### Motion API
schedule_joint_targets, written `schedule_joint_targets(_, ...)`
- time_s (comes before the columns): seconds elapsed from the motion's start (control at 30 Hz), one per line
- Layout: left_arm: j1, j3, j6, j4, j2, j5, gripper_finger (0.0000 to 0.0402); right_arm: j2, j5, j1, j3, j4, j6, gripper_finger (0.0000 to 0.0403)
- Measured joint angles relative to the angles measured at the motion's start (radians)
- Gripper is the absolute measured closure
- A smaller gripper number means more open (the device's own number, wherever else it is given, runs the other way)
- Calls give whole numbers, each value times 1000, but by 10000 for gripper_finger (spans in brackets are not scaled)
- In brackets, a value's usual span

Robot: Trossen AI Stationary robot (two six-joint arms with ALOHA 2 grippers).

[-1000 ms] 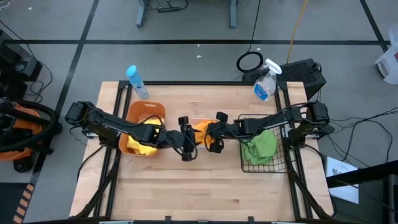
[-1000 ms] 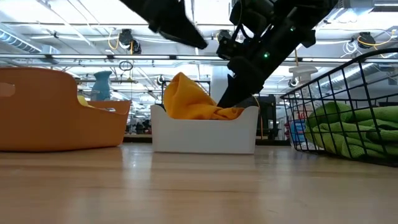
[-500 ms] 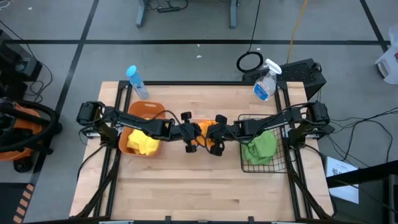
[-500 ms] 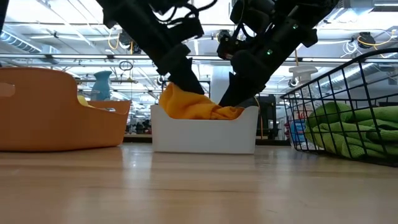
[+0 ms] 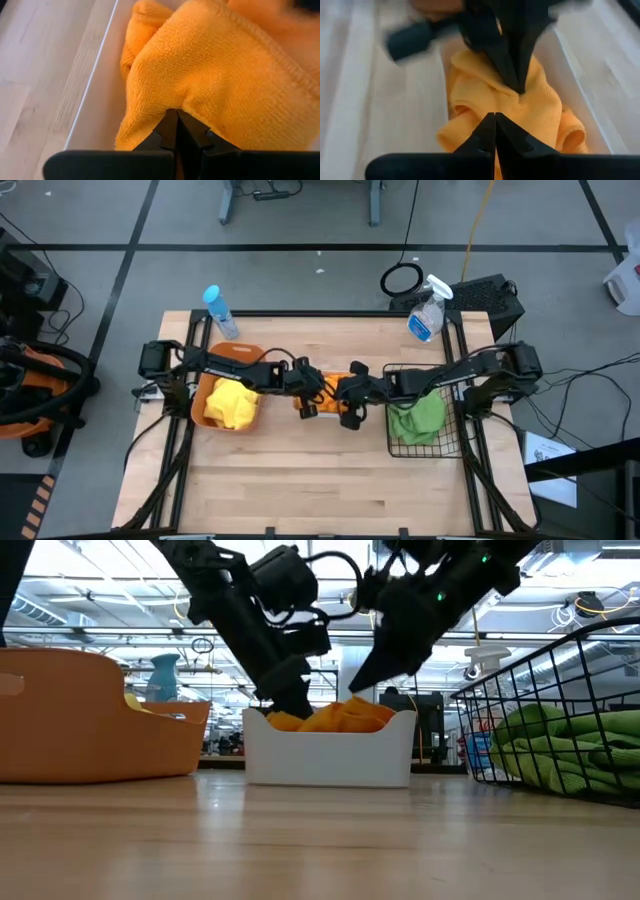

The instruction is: Sort microfiber towel by color & place in baskets

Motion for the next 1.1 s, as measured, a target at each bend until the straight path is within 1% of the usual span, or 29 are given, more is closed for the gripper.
schedule_joint_targets(0.13,-1,0,0,14,-3,0,391,-39,3,15,1,-11,0,403)
schedule_joint_targets(0.3,-6,8,-26,-2,-67,1,391,-47,4,27,1,-8,-6,403)
schedule_joint_targets(0.57,-41,8,-26,-31,-176,0,391,22,12,19,2,22,-8,403)
schedule_joint_targets(0.7,-43,-17,-25,-33,-173,-24,391,78,14,2,1,17,-10,403)
schedule_joint_targets(0.83,-19,-61,-29,-34,-126,-28,391,105,14,-9,1,22,-10,403)
schedule_joint_targets(1.0,-19,-75,-53,16,-107,-7,391,145,10,-22,2,21,-12,403)
schedule_joint_targets(1.1,-22,-75,-53,7,-105,-6,391,167,10,-25,2,23,-18,403)
